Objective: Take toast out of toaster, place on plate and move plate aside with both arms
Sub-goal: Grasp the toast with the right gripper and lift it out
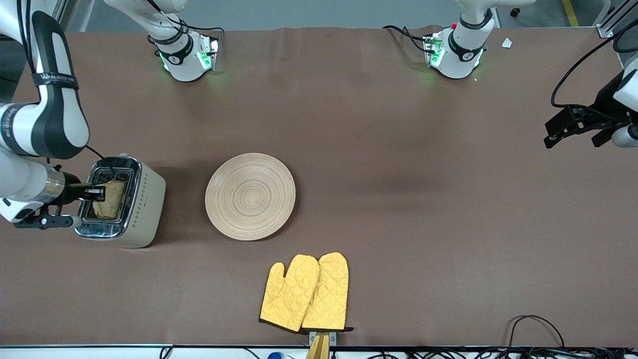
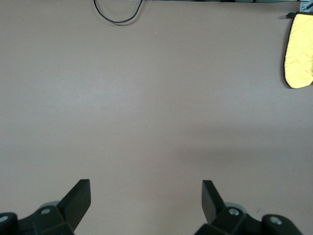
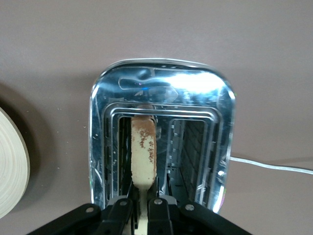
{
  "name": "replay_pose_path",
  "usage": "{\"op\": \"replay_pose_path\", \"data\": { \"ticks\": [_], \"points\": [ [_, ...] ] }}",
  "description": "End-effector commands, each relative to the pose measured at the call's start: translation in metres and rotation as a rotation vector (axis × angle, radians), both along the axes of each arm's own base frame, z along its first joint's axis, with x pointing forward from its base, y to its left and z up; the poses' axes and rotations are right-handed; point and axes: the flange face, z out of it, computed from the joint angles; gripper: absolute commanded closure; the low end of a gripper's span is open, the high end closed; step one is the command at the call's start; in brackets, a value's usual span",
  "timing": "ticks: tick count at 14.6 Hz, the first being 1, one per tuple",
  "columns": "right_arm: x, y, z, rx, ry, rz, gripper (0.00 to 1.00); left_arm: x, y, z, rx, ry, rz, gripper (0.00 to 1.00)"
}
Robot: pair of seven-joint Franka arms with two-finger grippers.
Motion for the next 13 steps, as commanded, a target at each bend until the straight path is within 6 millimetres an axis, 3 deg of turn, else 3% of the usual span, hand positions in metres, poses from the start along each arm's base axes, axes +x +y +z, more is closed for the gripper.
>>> {"op": "replay_pose_path", "data": {
  "ticks": [1, 4, 7, 11, 13],
  "points": [
    [-0.002, -0.002, 0.054, 0.024, -0.027, -0.006, 1.00, 0.001, 0.000, 0.003, 0.014, 0.005, 0.000, 0.00],
    [-0.011, 0.016, 0.106, 0.083, -0.053, 0.003, 0.99, 0.000, -0.003, 0.004, 0.014, 0.003, -0.001, 0.00],
    [-0.019, 0.071, 0.138, 0.068, -0.095, 0.070, 1.00, 0.001, -0.001, 0.004, 0.012, 0.003, 0.000, 0.00],
    [-0.014, 0.118, 0.131, 0.084, -0.130, 0.091, 0.99, 0.000, -0.003, 0.004, 0.012, 0.003, -0.003, 0.00],
    [-0.014, 0.141, 0.104, 0.144, -0.121, 0.037, 1.00, 0.001, -0.001, 0.004, 0.013, 0.003, -0.001, 0.00]
  ]
}}
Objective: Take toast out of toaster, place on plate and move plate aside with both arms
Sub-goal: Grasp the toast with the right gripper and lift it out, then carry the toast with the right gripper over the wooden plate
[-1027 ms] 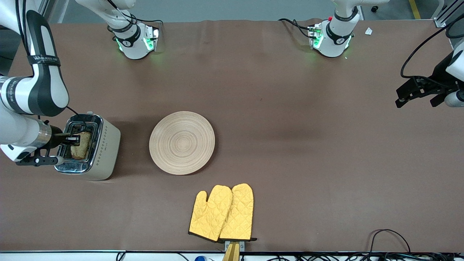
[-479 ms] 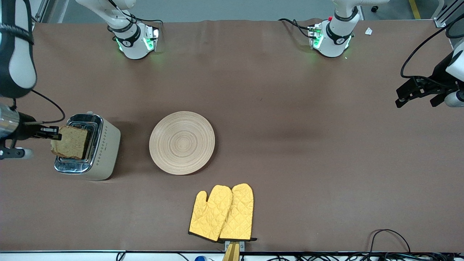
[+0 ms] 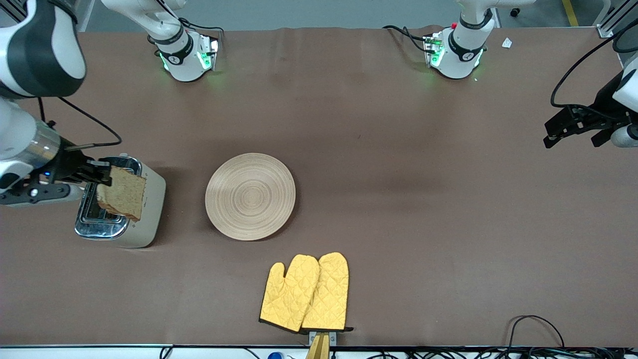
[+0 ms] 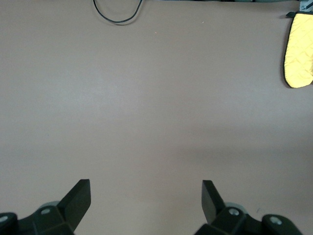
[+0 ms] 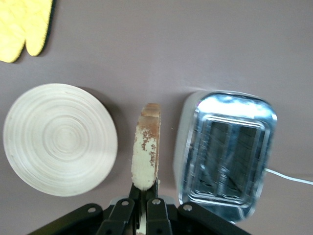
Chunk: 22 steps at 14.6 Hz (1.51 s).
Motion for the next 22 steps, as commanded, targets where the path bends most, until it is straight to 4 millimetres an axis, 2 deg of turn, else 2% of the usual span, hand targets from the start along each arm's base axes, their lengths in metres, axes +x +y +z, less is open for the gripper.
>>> {"op": "replay_pose_path", "data": {
  "ticks": [1, 3, 5, 7, 8, 10, 11, 12, 14, 15, 17, 20, 22],
  "points": [
    [-0.003, 0.024, -0.043, 0.126, 0.034, -0.117, 1.00, 0.001, 0.000, 0.004, 0.014, 0.002, 0.000, 0.00],
    [-0.005, 0.048, -0.074, 0.212, 0.054, -0.154, 1.00, 0.001, -0.001, 0.004, 0.014, 0.002, -0.001, 0.00],
    [-0.013, 0.080, -0.099, 0.299, 0.063, -0.172, 1.00, 0.001, -0.001, 0.002, 0.012, 0.005, 0.002, 0.00],
    [-0.029, 0.123, -0.133, 0.333, 0.078, -0.160, 1.00, 0.002, 0.001, -0.005, 0.014, 0.025, 0.005, 0.00],
    [-0.036, 0.144, -0.147, 0.346, 0.087, -0.187, 1.00, 0.009, 0.001, -0.022, 0.014, 0.073, 0.000, 0.00],
    [-0.050, 0.190, -0.167, 0.363, 0.087, -0.175, 1.00, 0.005, 0.004, -0.033, 0.010, 0.142, 0.002, 0.00],
    [-0.058, 0.204, -0.181, 0.365, 0.062, -0.175, 1.00, 0.003, 0.003, -0.035, 0.007, 0.157, 0.001, 0.00],
    [-0.058, 0.207, -0.198, 0.370, 0.065, -0.195, 1.00, 0.002, 0.001, -0.039, -0.014, 0.175, 0.000, 0.00],
    [-0.063, 0.228, -0.226, 0.379, 0.064, -0.202, 1.00, 0.000, -0.001, -0.042, -0.038, 0.196, 0.001, 0.00],
    [-0.064, 0.228, -0.233, 0.374, 0.061, -0.204, 1.00, 0.000, -0.001, -0.042, -0.039, 0.198, 0.001, 0.00],
    [-0.065, 0.214, -0.244, 0.360, 0.076, -0.197, 1.00, 0.000, -0.004, -0.041, -0.039, 0.196, -0.006, 0.00],
    [-0.060, 0.162, -0.264, 0.344, 0.077, -0.146, 1.00, 0.000, -0.008, -0.043, -0.056, 0.201, -0.009, 0.00],
    [-0.058, 0.139, -0.270, 0.343, 0.074, -0.126, 1.00, 0.000, -0.015, -0.046, -0.056, 0.208, -0.021, 0.00]
  ]
}}
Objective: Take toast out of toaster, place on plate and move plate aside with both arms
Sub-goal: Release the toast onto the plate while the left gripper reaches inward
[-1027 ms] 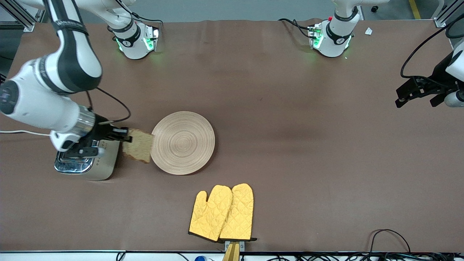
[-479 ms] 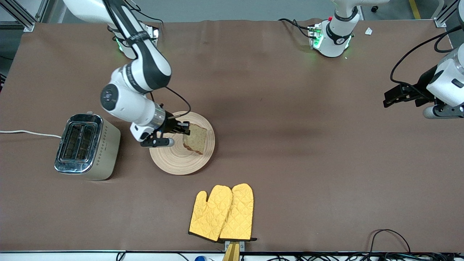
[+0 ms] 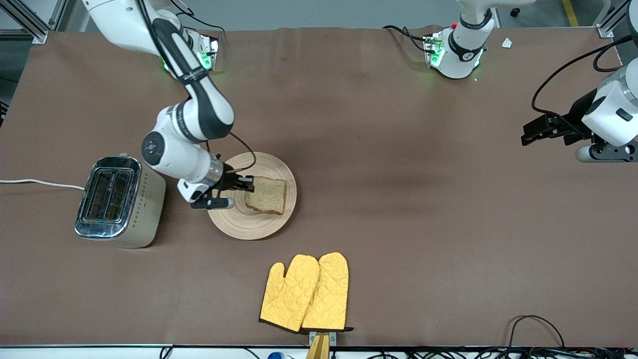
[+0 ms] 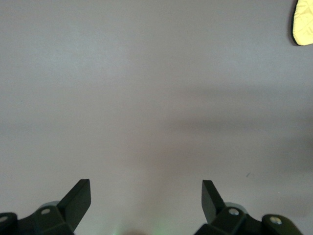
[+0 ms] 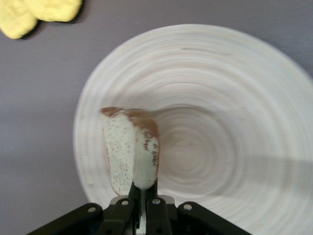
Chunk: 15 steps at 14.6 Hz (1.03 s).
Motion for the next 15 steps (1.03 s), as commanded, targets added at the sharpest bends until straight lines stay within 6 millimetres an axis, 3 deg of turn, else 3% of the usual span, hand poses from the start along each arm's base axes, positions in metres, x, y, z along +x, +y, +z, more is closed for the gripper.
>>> {"op": "replay_pose_path", "data": {
  "ticks": [1, 4, 8, 11, 12, 13, 14, 15],
  "points": [
    [-0.004, -0.031, -0.007, 0.015, -0.007, 0.026, 1.00, -0.003, -0.020, -0.002, -0.010, 0.019, -0.030, 0.00],
    [-0.004, -0.050, -0.014, 0.012, -0.013, 0.044, 1.00, 0.001, -0.045, -0.018, -0.029, 0.051, -0.062, 0.00],
    [-0.010, -0.052, -0.022, 0.005, 0.001, 0.042, 1.00, 0.014, -0.066, -0.071, -0.172, 0.163, -0.053, 0.00],
    [-0.009, -0.066, -0.025, 0.004, 0.008, 0.035, 0.98, 0.030, -0.082, -0.102, -0.261, 0.185, -0.025, 0.00],
    [-0.008, -0.068, -0.025, 0.003, 0.004, 0.039, 0.88, 0.035, -0.091, -0.116, -0.303, 0.198, -0.017, 0.00],
    [-0.008, -0.073, -0.027, 0.002, 0.009, 0.033, 0.64, 0.041, -0.096, -0.131, -0.347, 0.218, 0.001, 0.00],
    [-0.007, -0.079, -0.028, 0.001, 0.010, 0.023, 0.21, 0.047, -0.102, -0.149, -0.391, 0.240, 0.021, 0.00],
    [-0.006, -0.081, -0.028, 0.000, 0.009, 0.018, 0.00, 0.053, -0.107, -0.167, -0.430, 0.260, 0.042, 0.00]
  ]
}}
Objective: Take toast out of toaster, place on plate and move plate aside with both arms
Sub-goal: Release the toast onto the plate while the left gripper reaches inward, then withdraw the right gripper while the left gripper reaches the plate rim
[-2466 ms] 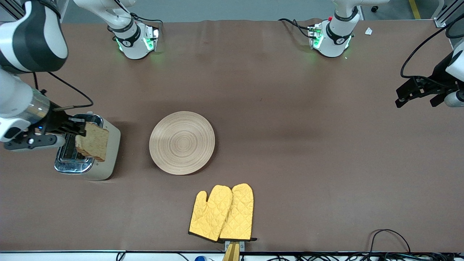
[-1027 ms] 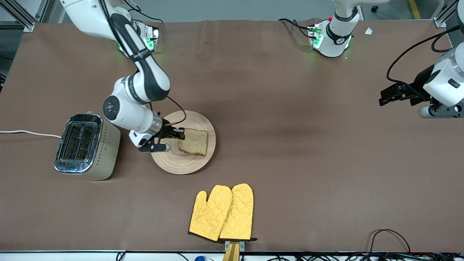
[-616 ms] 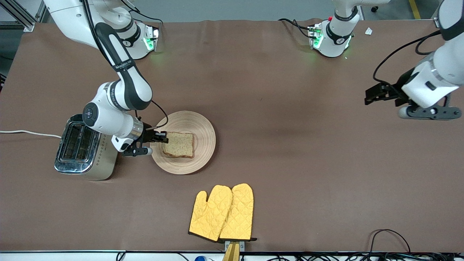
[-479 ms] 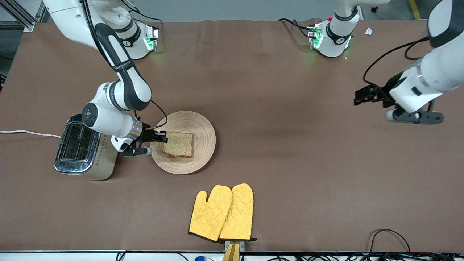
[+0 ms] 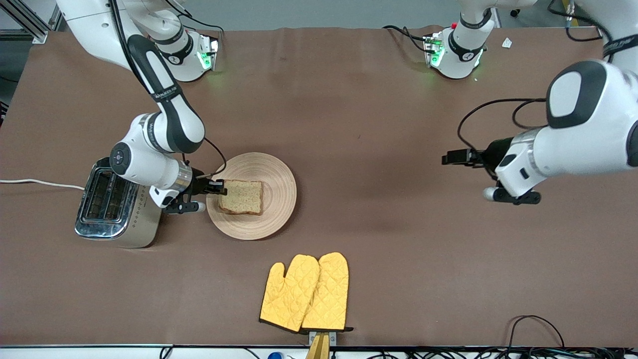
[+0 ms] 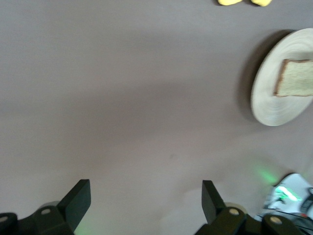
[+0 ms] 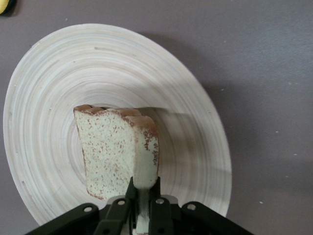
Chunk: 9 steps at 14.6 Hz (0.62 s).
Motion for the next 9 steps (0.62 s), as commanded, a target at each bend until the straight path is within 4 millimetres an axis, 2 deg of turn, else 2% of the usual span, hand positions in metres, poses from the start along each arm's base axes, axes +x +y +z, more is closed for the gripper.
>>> {"op": "replay_pose_path", "data": {
  "ticks": [1, 3, 5, 8, 9],
  "points": [
    [-0.004, -0.014, -0.001, 0.009, -0.002, -0.013, 0.00, 0.015, -0.013, -0.040, -0.080, 0.051, 0.059, 0.00],
    [-0.005, -0.027, -0.002, -0.004, 0.002, -0.023, 0.00, 0.018, -0.027, -0.062, -0.117, 0.072, 0.060, 0.01],
    [-0.005, -0.036, 0.006, -0.019, -0.007, -0.020, 0.00, 0.021, -0.041, -0.080, -0.146, 0.088, 0.072, 0.01],
    [-0.002, -0.060, 0.034, -0.078, -0.050, 0.011, 0.00, 0.023, -0.076, -0.109, -0.228, 0.103, 0.106, 0.01],
    [-0.001, -0.070, 0.047, -0.094, -0.065, 0.014, 0.00, 0.022, -0.096, -0.120, -0.264, 0.105, 0.124, 0.01]
  ]
}}
